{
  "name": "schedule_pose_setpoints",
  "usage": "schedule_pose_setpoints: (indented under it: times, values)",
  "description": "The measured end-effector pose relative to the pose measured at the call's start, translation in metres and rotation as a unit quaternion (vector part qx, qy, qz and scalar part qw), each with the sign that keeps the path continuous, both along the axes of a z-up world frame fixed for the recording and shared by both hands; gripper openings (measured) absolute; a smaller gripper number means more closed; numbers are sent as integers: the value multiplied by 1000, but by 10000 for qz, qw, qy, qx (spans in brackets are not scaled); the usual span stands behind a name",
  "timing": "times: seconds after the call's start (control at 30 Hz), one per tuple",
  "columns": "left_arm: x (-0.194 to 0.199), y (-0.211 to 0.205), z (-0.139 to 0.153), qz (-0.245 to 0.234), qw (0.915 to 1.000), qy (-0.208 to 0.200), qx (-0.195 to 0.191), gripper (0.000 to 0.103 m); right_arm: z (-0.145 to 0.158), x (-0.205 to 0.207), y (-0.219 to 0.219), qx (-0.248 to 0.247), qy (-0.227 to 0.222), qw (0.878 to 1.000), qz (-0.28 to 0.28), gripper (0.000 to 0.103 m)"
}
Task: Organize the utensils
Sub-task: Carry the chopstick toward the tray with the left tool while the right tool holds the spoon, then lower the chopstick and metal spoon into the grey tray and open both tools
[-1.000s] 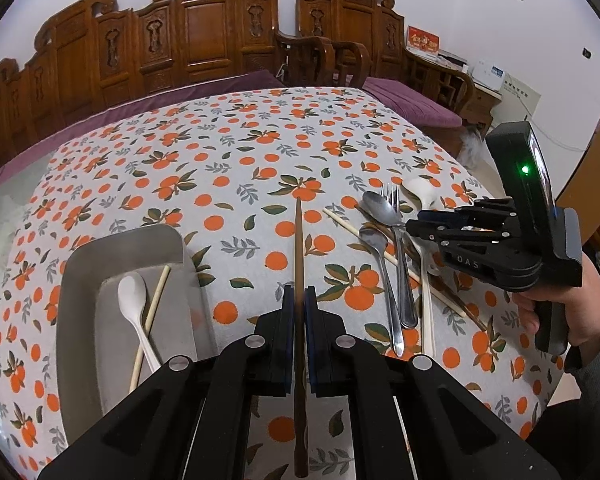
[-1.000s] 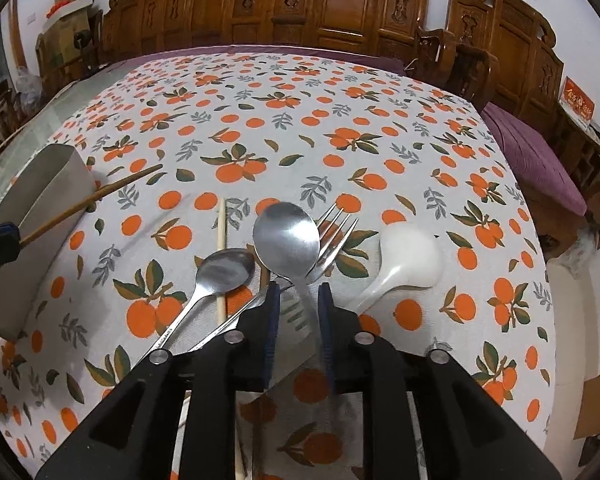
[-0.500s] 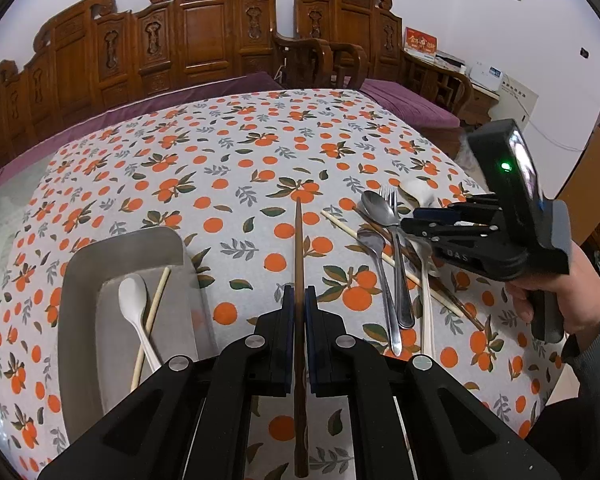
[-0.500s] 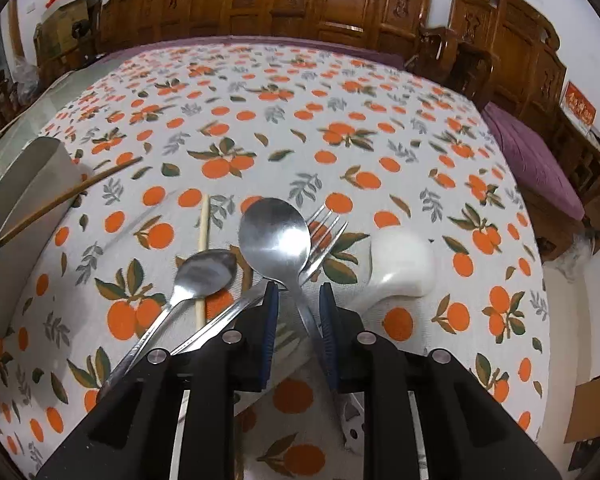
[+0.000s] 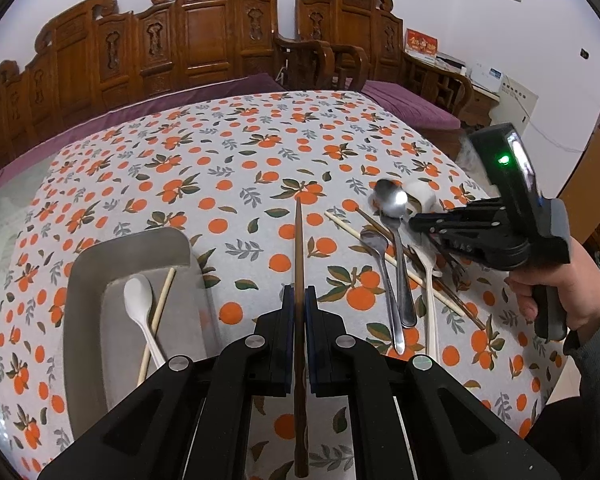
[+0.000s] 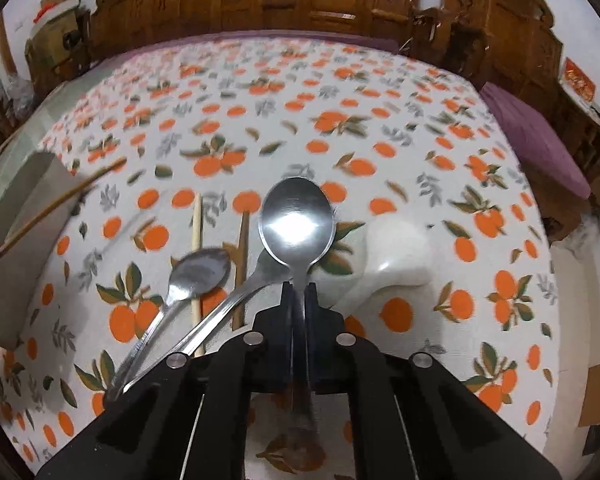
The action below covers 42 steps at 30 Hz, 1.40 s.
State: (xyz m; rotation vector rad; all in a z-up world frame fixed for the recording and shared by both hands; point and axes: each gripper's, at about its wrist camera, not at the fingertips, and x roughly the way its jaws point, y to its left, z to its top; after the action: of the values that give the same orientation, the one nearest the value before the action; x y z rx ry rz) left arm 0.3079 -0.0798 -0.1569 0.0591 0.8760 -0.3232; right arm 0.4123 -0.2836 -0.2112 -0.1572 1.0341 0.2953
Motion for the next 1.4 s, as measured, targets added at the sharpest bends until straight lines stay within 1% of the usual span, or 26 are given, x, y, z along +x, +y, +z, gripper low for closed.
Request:
schedule_pose_setpoints:
  times: [0.1, 0.23, 0.43, 0.67, 0.83, 1.0, 1.23, 1.3, 1.4]
  values:
    - [-2, 6, 4, 26, 10000, -43, -18, 4, 14, -3, -5, 126, -236, 9995, -145, 7]
    - [-7, 19, 12, 114, 9999, -125, -35, 4, 34, -14, 1, 277, -507, 9982, -129, 7]
    - [-13, 44, 22, 336, 9991, -241, -37, 4, 52, -31, 25, 427, -681, 9968, 38, 7]
    - [-19, 76, 18, 616, 9979, -206, 46, 4, 68, -48, 64, 527, -802, 9949, 303, 7]
    - [-18, 97, 8, 767, 9970, -62, 97, 4, 73, -58, 90, 546, -837, 9937, 503, 7]
    - [-13, 110, -4, 852, 9962, 145, 104, 4, 74, -66, 106, 526, -815, 9934, 619, 7]
    - [-8, 112, -21, 860, 9952, 443, 147, 4, 75, -75, 119, 578, -799, 9925, 726, 7]
    - [-8, 112, -24, 858, 9950, 509, 94, 4, 76, -77, 123, 604, -806, 9920, 765, 7]
    - [-6, 113, -29, 867, 9945, 580, 117, 4, 77, -82, 129, 683, -790, 9910, 835, 7]
